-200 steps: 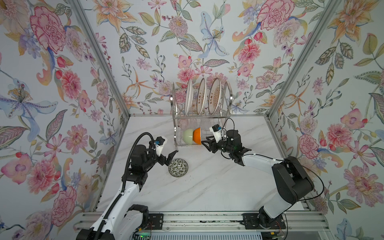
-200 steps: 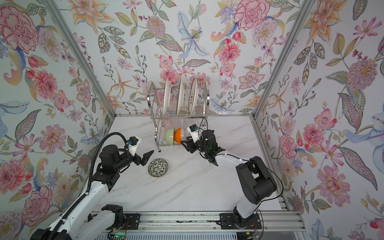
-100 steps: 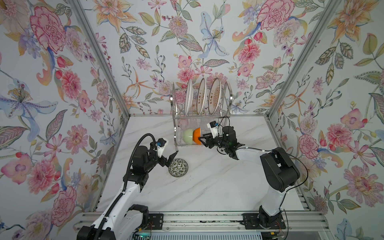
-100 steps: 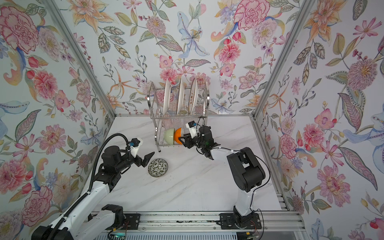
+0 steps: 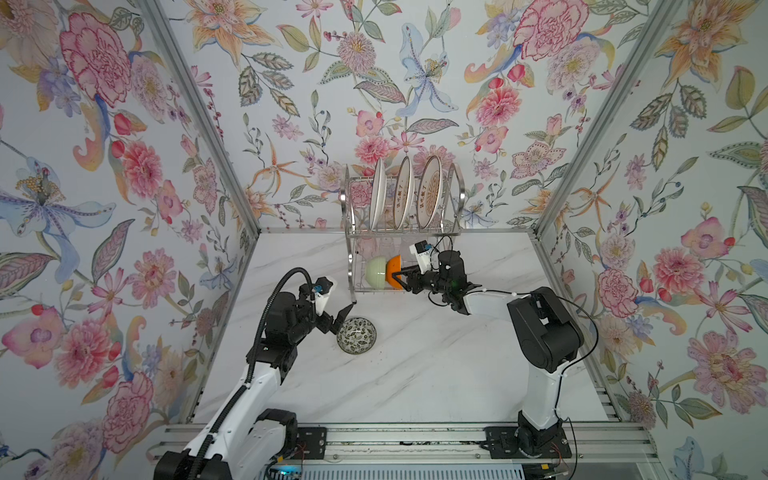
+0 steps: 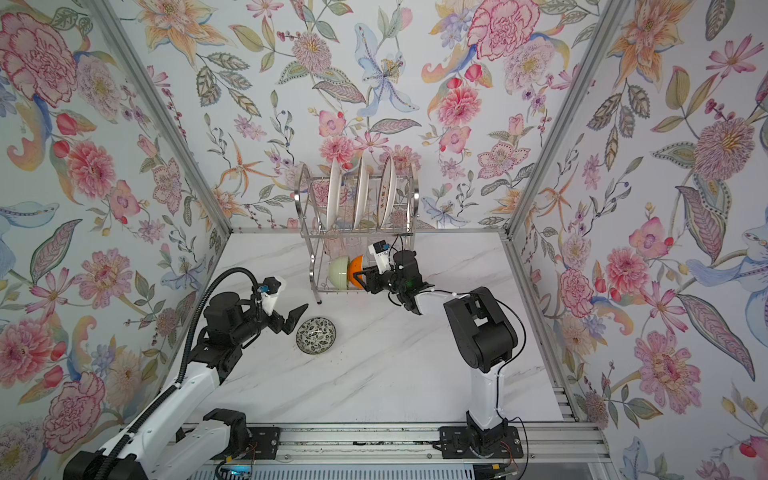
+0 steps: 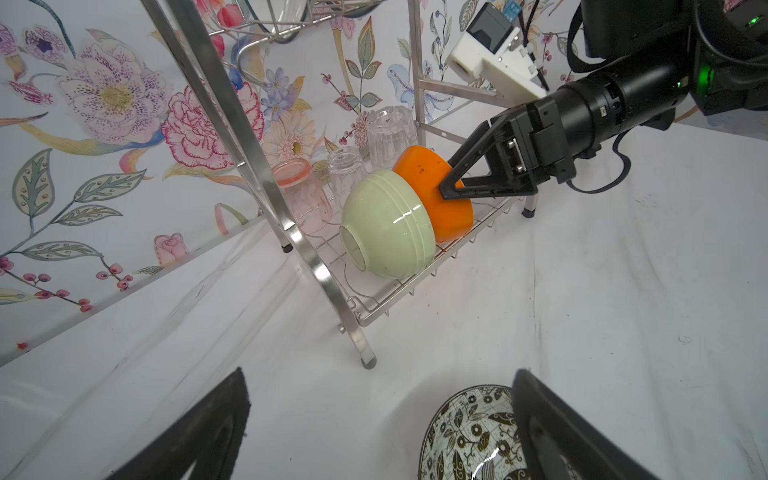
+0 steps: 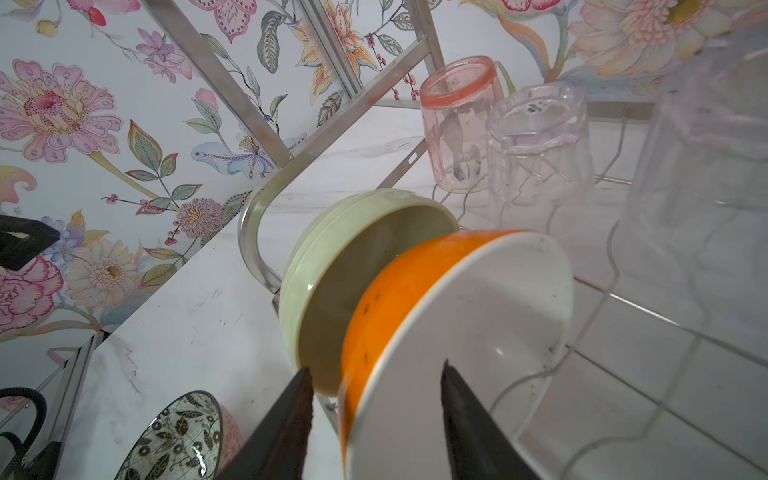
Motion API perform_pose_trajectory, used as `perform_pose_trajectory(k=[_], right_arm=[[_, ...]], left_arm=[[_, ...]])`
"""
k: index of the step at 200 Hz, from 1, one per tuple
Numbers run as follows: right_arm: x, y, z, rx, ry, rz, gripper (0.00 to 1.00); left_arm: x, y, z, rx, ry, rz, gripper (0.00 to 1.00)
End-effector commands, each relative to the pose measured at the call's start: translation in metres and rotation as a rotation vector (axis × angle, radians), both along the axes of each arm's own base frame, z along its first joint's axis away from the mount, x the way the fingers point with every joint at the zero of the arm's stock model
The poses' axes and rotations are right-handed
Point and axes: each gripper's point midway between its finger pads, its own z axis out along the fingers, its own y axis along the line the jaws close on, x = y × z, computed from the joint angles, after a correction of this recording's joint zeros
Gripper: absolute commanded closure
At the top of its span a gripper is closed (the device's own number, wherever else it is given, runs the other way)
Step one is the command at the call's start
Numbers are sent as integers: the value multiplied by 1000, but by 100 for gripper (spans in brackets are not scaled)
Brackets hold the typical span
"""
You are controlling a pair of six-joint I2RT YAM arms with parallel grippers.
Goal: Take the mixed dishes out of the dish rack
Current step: 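Close the right gripper on the orange bowl's rim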
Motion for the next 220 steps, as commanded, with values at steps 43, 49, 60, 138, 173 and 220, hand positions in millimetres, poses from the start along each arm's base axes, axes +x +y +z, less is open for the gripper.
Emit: perform_pose_trajectory(k=[43,49,60,138,173,220], right_arm=[[7,15,-5,23,37,24,52],[8,16,-5,26,42,24,52],[7,16,-7,28,47,25,52],[4,29,-19,30,76,60,55],[6,34,-23,31,84,63,58],[4,36,-25,36,96,77,62]], left_arm=[[1,3,-8,45,6,12,1],[1,3,-9,45,7,14,1],[1,3,-7,44,3,16,1],[2,3,-7,50,5,13,1],[2,5,-6,56,0,23,1],[3,8,-5,56,-6,42,1]])
